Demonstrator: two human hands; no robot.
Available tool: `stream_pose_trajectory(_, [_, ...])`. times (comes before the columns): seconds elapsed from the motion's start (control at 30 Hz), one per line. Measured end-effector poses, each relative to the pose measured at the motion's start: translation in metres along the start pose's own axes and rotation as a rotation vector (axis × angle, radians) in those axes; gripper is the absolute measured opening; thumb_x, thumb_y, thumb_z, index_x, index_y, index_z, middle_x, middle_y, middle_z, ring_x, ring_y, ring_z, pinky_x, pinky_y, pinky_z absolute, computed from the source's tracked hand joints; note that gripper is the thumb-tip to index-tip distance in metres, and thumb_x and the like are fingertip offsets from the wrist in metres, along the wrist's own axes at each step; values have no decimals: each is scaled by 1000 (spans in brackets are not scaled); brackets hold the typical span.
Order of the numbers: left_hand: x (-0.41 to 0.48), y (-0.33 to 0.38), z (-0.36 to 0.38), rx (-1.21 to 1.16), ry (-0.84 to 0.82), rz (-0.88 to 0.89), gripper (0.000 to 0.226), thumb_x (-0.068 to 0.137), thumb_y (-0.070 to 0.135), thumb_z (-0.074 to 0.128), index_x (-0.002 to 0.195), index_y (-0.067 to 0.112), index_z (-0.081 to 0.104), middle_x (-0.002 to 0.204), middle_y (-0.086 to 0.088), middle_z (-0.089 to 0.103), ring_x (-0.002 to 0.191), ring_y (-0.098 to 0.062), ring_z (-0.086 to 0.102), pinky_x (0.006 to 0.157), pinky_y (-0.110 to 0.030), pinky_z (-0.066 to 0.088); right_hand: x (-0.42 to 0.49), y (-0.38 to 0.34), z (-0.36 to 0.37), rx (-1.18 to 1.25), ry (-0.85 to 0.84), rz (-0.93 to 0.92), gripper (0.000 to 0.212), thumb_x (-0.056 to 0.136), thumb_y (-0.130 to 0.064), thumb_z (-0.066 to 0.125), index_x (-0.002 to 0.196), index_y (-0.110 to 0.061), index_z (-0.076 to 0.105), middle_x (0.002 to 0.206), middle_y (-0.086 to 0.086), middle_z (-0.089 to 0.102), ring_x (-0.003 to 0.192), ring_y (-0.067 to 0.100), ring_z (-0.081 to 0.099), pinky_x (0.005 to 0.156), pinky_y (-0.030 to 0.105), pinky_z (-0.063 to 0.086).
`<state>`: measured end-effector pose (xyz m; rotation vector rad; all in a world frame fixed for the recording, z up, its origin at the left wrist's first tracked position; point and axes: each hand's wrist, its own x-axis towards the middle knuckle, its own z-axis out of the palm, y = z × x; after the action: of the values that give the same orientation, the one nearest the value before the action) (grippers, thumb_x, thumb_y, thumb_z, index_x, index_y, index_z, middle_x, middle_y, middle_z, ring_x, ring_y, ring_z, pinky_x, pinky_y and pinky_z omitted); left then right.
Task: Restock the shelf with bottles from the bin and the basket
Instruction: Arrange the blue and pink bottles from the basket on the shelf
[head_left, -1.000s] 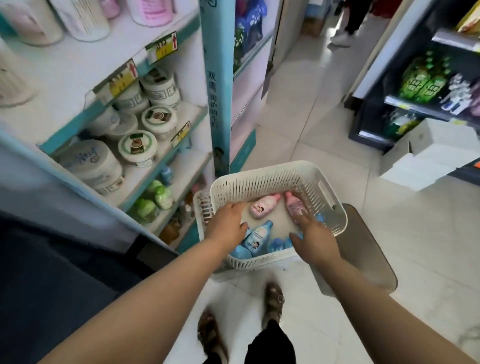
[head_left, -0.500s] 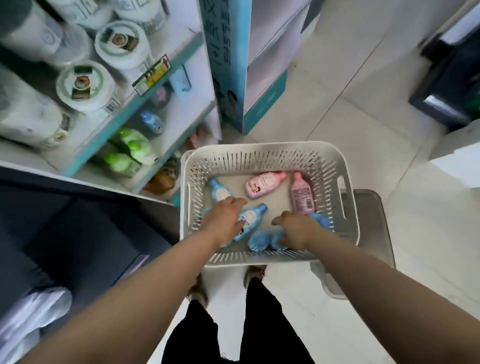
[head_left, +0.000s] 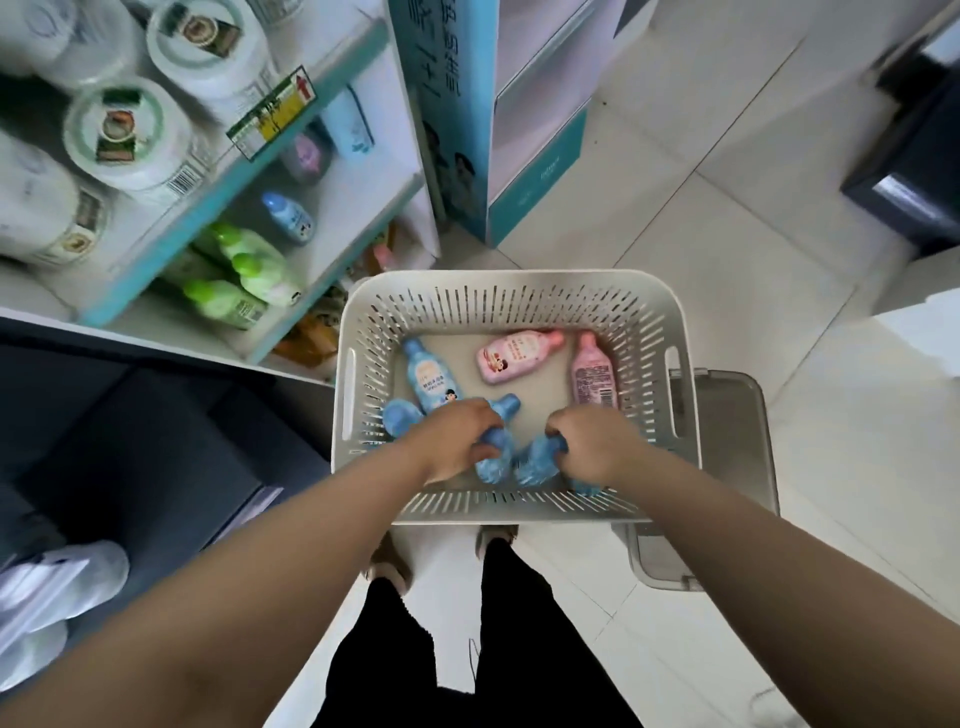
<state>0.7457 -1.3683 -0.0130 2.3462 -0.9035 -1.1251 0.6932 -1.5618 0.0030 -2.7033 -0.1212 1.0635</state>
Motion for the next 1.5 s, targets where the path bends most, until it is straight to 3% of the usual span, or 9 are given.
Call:
stream_pose_trajectory(0.13, [-24,3,-48,-30,188,-47,31,91,22,59,118,8,57,114,-10,60,105,-26,54,83,-27,37,-16,6,-41,165,178,-47,32,84,-16,57,115,-16,62,115,4,65,107,25,57,89,32,44])
stream_pose_trajectory(0.27, [-61,13,-99,-183,372,-81,29,91,18,62,118,8,60,111,-8,65,100,-22,61,88,-30,46,-39,-4,-101,305,296,-137,36,78,-4,62,112,-15,66,111,2,67,96,21,62,81,22,42])
stream_pose_trajectory(0.37, [-98,21,-126,-292,499,-107,24,91,17,61,115,13,61,104,-2,66,96,-17,63,80,-20,47,-57,-19,-140,421,340,-254,34,76,3,66,107,-13,68,106,-1,66,96,17,61,86,23,47])
stream_pose_trajectory(0.5, [-151,34,-155,-276,638,-124,25,92,25,60,116,19,61,104,0,68,93,-15,64,85,-35,51,-70,-56,-178,356,394,-398,29,80,-5,68,107,-16,67,102,-3,65,93,18,61,87,34,50])
stream_pose_trajectory(0.63, [-206,45,-175,-230,765,-161,28,93,25,57,121,18,59,110,1,66,100,-15,63,89,-32,48,-84,-104,-204,297,435,-481,31,83,-11,68,112,-19,66,106,-4,66,94,13,61,87,29,48])
stream_pose_trajectory(0.87, [-326,55,-182,-266,983,-180,28,94,24,56,122,19,57,109,4,66,101,-11,62,91,-29,49,-142,-212,-246,114,558,-637,16,78,-30,74,87,-21,65,72,-11,60,62,4,51,63,22,41])
stream_pose_trajectory(1.17, [-523,67,-136,-168,1211,-255,27,89,35,58,110,19,63,96,-1,68,91,-21,64,85,-41,53,-239,-396,-228,136,724,-821,24,70,-41,78,72,-19,68,66,0,64,58,10,52,61,27,44])
stream_pose_trajectory(1.37, [-650,71,-88,33,1384,-457,26,86,39,64,102,19,63,84,6,64,78,-11,58,67,-15,44,-307,-504,-182,128,765,-990,23,75,-42,73,81,-20,72,70,0,67,65,15,59,64,29,48])
stream_pose_trajectory(1.5, [-738,70,-49,50,1549,-558,31,81,40,69,97,13,64,85,-1,69,81,-19,64,77,-33,50,-338,-576,-150,155,784,-1124,23,74,-41,74,80,-18,73,65,-2,64,61,16,55,64,30,47])
